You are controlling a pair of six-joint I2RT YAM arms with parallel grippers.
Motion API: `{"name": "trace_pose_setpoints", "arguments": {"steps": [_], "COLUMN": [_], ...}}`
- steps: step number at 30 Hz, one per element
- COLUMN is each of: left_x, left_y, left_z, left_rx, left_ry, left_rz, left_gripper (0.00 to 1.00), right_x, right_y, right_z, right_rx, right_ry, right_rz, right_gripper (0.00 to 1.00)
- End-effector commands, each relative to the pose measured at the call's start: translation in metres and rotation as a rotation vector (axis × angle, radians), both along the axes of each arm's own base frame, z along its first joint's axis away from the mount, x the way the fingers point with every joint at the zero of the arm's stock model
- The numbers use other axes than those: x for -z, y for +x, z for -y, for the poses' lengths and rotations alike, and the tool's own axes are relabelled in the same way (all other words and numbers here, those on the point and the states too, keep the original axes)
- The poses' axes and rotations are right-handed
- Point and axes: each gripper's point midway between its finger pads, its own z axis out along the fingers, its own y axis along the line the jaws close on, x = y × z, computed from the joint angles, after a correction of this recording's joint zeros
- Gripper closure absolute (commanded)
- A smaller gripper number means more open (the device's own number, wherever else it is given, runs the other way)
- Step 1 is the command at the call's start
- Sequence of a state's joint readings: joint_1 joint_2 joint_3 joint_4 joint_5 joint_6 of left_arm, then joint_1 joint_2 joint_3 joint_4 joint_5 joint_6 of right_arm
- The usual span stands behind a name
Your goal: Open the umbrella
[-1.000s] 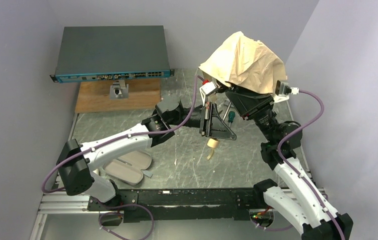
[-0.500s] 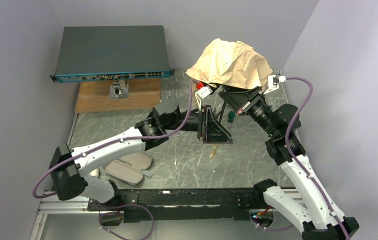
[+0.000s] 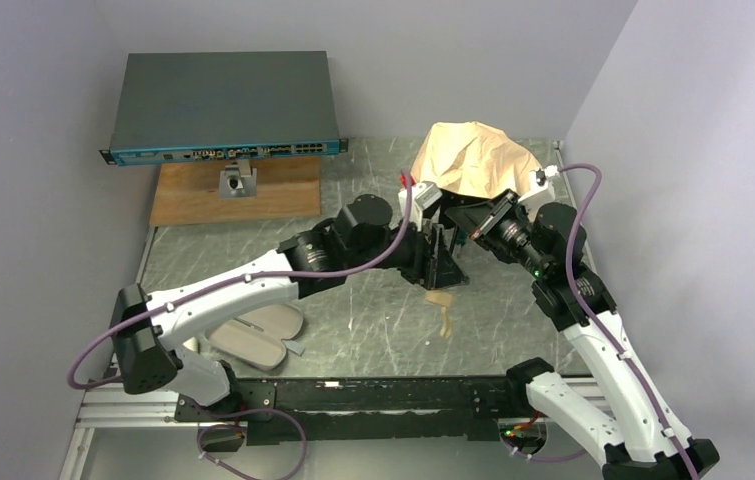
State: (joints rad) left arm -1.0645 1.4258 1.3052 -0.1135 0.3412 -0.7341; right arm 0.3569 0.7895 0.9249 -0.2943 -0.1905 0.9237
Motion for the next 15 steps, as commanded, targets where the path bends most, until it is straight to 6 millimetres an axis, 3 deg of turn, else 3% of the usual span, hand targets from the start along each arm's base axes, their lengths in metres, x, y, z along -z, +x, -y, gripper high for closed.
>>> {"name": "trace_pose_setpoints", "arguments": {"steps": [1,6,15], "left_x": [-0.003,0.004,0.012], "left_y": [0.016,0.021,0.011], "left_z": [0.010,0.017,0.022], "left_rx": [-0.084,-0.100,-0.031], "left_ry": [0.064,0.095,0.096], "left_rz": [0.067,0.057,0.042], "left_gripper": [0.35,0.47,0.61], "right_x": [-0.044,-0.046,-0.040], "right_y": [-0.005,-0.008,-0.009], "right_z": [0.008,0.012,0.010], "right_rx": [0.027,0.039,0.013], "right_ry": [0.025,-0.007,-0.045], "right_rz": [0.161,0.186,0.178], "right_gripper": [1.00,1.00,1.00]}}
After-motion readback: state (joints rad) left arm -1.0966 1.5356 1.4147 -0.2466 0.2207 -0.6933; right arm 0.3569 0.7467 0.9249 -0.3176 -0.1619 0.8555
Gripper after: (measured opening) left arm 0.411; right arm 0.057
